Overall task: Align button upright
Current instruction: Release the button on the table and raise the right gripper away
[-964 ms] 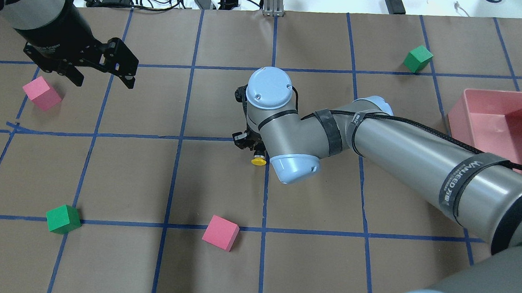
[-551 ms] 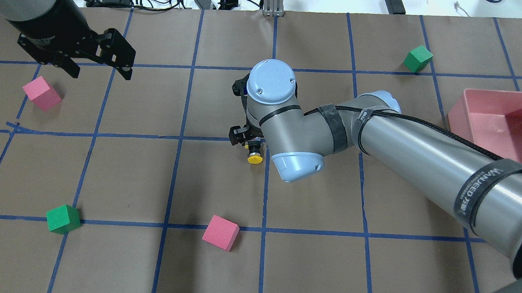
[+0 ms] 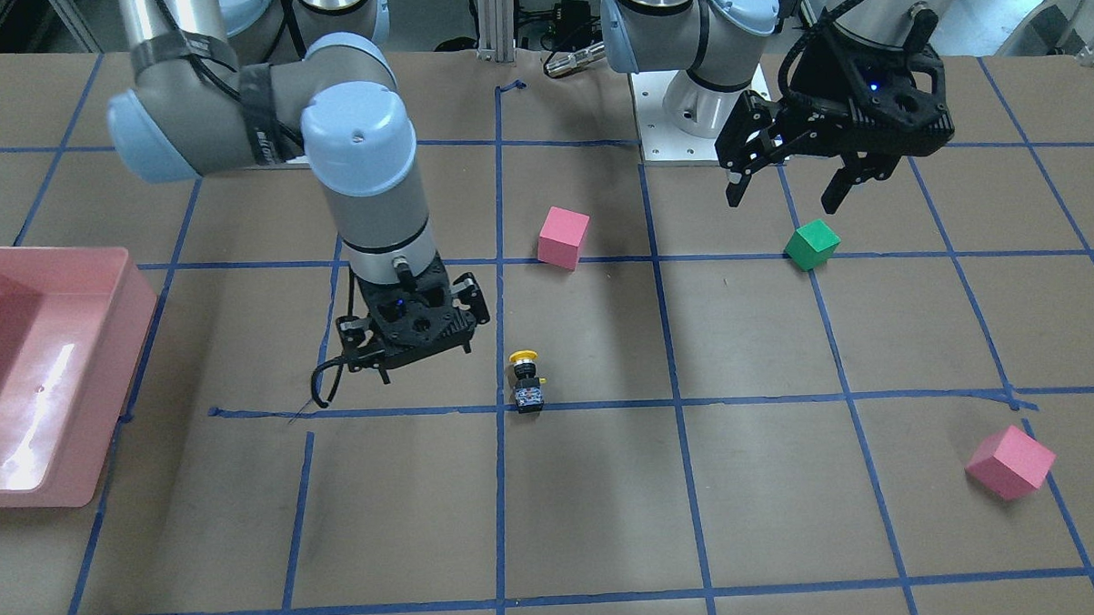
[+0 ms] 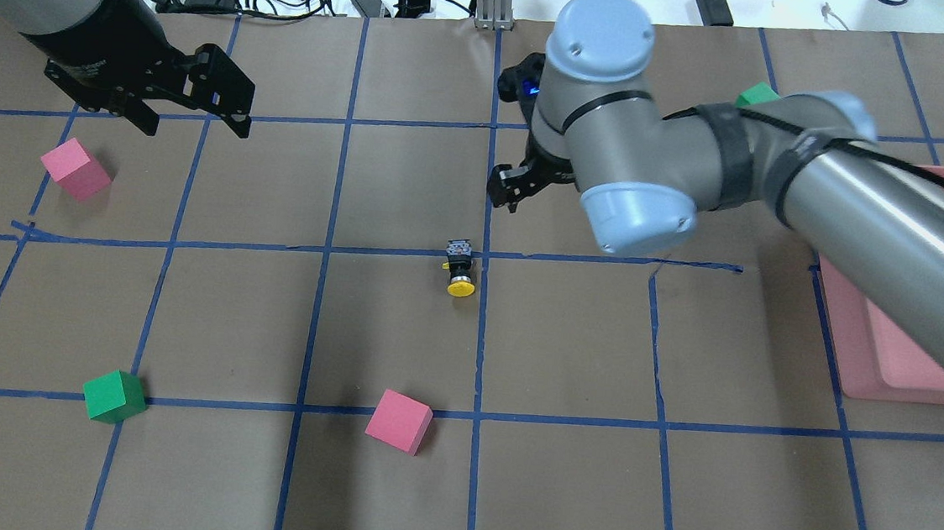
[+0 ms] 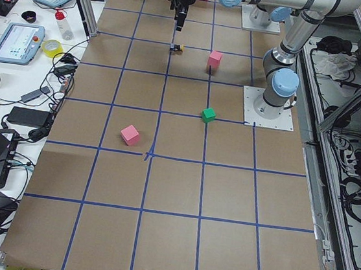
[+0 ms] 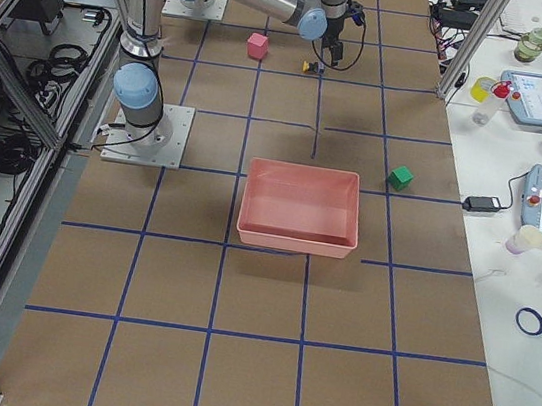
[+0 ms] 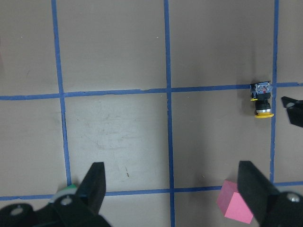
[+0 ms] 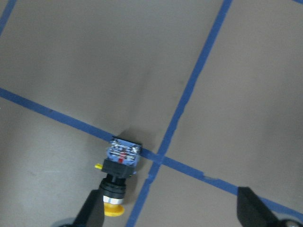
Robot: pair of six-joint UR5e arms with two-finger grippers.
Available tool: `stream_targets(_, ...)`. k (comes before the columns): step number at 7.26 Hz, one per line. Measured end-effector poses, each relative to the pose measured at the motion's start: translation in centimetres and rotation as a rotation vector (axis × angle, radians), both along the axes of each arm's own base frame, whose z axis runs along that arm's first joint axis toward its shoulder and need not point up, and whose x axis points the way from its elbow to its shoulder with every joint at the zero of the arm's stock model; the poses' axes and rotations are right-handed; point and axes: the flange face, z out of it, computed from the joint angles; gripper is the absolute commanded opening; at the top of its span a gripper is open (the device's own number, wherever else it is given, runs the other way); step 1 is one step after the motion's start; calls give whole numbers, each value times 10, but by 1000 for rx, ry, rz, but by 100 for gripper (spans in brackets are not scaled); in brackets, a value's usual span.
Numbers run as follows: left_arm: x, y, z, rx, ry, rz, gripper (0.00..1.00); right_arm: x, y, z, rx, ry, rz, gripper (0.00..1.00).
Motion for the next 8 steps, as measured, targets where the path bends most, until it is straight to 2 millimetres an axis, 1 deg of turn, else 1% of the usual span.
stream_targets(1,0,-2,-2,-8,10,-1,100,-44,-5,35,20,17,-36,100)
stream_targets(2,2,-3,-10,-4,0,0,100,-80,-6,69,34,25,-80,100)
stream_targets(3,5,-5,-21,-16,-17,4,100,-100,-2,103,49,28,-107,100)
stream_targets(4,7,-8,-31,-44,-30,16,100,-109,5,135,59,30,-120,100)
stream_targets(5,8,-9,-41,-54,-31,34,100,-112,11,156,66,32,-128,100)
stream_targets(6,8,-11,-50,-48,-28,47,100,-113,15,168,67,33,-133,100)
stream_targets(8,2,-15,-74,-28,5,50,100,-113,21,179,64,34,-144,100)
